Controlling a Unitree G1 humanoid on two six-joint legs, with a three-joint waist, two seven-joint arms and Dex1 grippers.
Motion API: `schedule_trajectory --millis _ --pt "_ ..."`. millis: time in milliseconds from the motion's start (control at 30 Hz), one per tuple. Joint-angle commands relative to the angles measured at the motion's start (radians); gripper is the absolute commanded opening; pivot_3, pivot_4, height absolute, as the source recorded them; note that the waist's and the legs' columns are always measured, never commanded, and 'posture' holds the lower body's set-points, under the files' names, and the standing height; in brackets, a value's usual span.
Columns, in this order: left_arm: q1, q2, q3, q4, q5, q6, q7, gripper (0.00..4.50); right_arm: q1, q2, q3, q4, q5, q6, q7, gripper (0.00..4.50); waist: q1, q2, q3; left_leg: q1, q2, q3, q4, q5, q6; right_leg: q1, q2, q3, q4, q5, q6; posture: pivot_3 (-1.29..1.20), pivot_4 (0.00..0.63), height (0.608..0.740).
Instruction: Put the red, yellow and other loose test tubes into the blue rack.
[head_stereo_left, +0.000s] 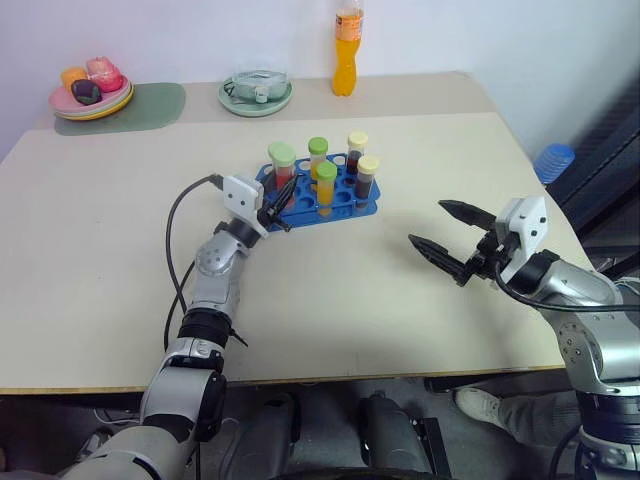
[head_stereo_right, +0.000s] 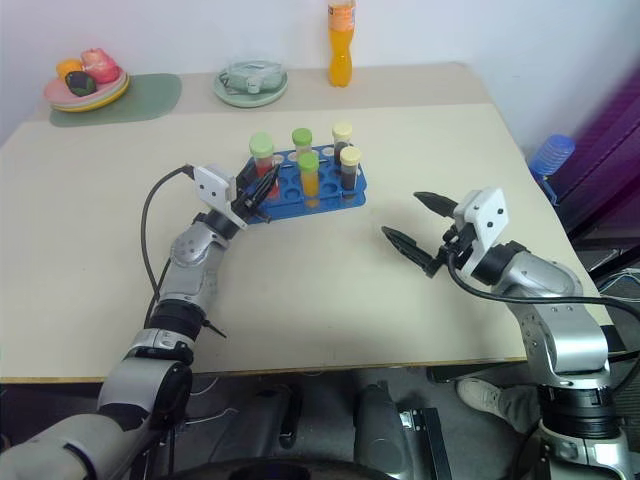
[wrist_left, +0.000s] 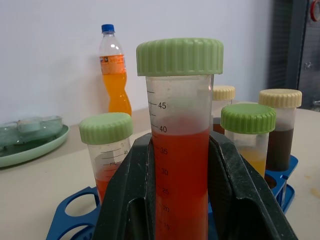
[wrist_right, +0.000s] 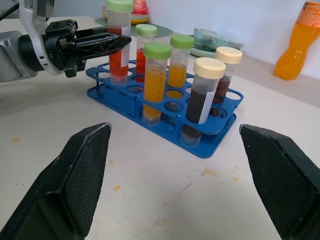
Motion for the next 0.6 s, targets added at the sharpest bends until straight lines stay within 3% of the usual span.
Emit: schedule_trajectory --millis 33,600 --pt "0.001 0.008 0.014 0.018 0.004 0.009 0.005 0.77 -0.012 0.002 -0.012 -0.011 -0.002 -0.026 -0.001 4.24 0.000 0.000 0.000 0.000 0.000 0.000 0.000 0.000 0.000 0.000 0.000 0.000 0.000 0.000 0.000 0.00 0.150 0.740" --pt "0.037 -0.029 0.009 -0.035 -0.081 0.086 -0.144 0.77 -0.009 0.014 -0.006 0.016 -0.011 -0.063 -0.002 4.24 0.005 0.000 0.000 0.000 0.000 0.000 0.001 -0.001 0.001 0.001 0.000 0.000 -0.001 0.000 0.000 0.00 0.150 0.740"
